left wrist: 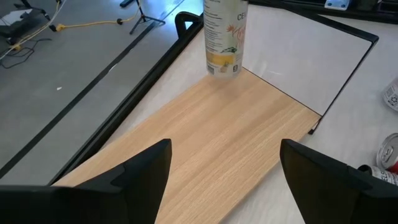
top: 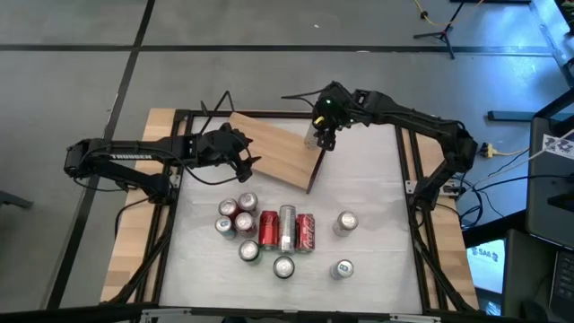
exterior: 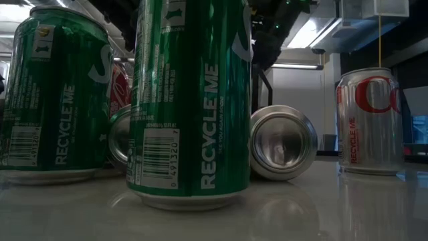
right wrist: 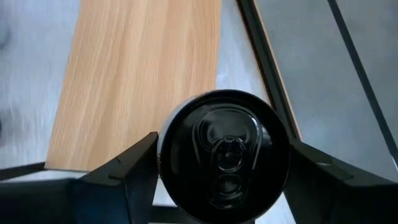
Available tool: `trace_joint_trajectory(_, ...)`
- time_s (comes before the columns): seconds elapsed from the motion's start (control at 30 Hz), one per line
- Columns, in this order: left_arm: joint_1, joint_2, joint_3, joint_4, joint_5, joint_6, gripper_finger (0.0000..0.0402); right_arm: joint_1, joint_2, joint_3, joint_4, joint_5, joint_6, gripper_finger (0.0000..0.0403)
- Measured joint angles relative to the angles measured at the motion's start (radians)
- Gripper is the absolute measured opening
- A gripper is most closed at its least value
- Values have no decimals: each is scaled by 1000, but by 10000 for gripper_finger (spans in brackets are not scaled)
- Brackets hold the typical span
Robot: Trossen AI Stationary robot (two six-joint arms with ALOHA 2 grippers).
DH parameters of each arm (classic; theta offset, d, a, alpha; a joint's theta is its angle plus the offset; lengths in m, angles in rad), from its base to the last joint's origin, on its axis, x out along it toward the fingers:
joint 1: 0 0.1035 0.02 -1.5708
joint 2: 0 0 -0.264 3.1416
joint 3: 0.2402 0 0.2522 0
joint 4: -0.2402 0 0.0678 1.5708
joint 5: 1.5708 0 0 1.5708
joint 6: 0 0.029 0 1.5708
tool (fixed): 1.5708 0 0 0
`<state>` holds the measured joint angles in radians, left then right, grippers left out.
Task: Place canned beverage on shelf
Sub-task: Put the left white yellow soda can on the shelf
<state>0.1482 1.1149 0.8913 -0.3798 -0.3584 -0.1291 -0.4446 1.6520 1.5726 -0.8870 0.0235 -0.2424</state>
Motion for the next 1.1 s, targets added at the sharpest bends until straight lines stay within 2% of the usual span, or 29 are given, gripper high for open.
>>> trace_joint_trajectory(0.3,0,0,0,0,0,0,287,0,0,-2,-21,0,3,268)
trace_joint_trajectory(0.63,0,0,0,0,0,0,287,0,2,-85,29,1,10,269)
trace_joint_trajectory(1.1,0,0,0,0,0,0,288,0,2,-89,33,10,10,269)
